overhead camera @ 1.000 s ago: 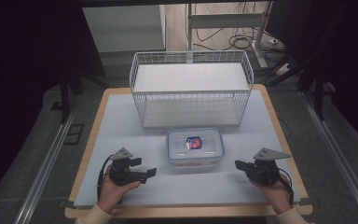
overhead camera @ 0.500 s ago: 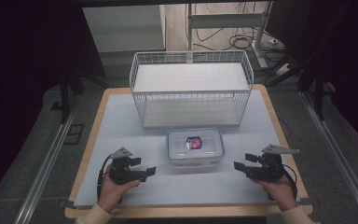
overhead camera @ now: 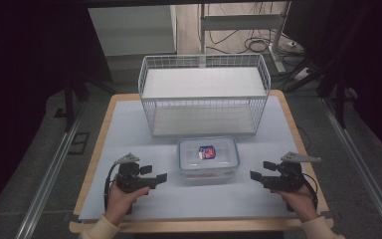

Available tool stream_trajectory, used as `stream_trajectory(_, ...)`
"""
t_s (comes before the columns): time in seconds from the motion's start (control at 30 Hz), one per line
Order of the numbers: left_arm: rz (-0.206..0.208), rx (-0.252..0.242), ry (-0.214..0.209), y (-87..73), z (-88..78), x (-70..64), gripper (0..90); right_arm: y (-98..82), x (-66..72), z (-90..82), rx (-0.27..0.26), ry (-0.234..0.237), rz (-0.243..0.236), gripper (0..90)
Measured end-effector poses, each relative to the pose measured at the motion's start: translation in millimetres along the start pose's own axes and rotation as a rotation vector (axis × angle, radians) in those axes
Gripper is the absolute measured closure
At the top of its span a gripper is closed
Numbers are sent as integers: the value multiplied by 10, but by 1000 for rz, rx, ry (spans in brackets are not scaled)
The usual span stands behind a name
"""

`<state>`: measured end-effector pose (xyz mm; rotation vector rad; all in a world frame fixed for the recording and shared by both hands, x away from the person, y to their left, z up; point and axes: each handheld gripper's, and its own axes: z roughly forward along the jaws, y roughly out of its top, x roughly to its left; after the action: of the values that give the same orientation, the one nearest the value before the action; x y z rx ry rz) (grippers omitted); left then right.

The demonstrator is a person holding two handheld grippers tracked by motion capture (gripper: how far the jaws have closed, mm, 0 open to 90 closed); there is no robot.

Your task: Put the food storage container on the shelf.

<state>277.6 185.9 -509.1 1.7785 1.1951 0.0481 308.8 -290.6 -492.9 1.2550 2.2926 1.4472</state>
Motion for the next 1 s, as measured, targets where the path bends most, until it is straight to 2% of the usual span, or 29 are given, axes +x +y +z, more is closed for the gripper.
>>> stream_trajectory(0.23, -39, 7, -45, 155, 127, -39, 178, -6, 30, -18, 6, -27, -28, 224)
stream_trajectory(0.37, -85, 11, -84, 217, 215, -17, 180, -1, 19, -32, -5, -31, -28, 225)
stream_trajectory(0.43, -88, 18, -90, 251, 261, -14, 181, 0, 11, -31, -4, -35, -27, 225)
stream_trajectory(0.57, -134, 16, -126, 309, 356, 5, 183, 1, 11, -23, 0, -38, -31, 226)
stream_trajectory(0.77, -144, 15, -141, 412, 449, 8, 183, 158, 11, 46, -8, -18, -15, 227)
stream_trajectory(0.87, -182, 21, -171, 426, 516, 51, 182, 225, 30, 91, -17, -11, -16, 229)
stream_trajectory(1.0, -201, 39, -181, 422, 606, 100, 174, 230, 37, 105, -10, -17, -22, 230)
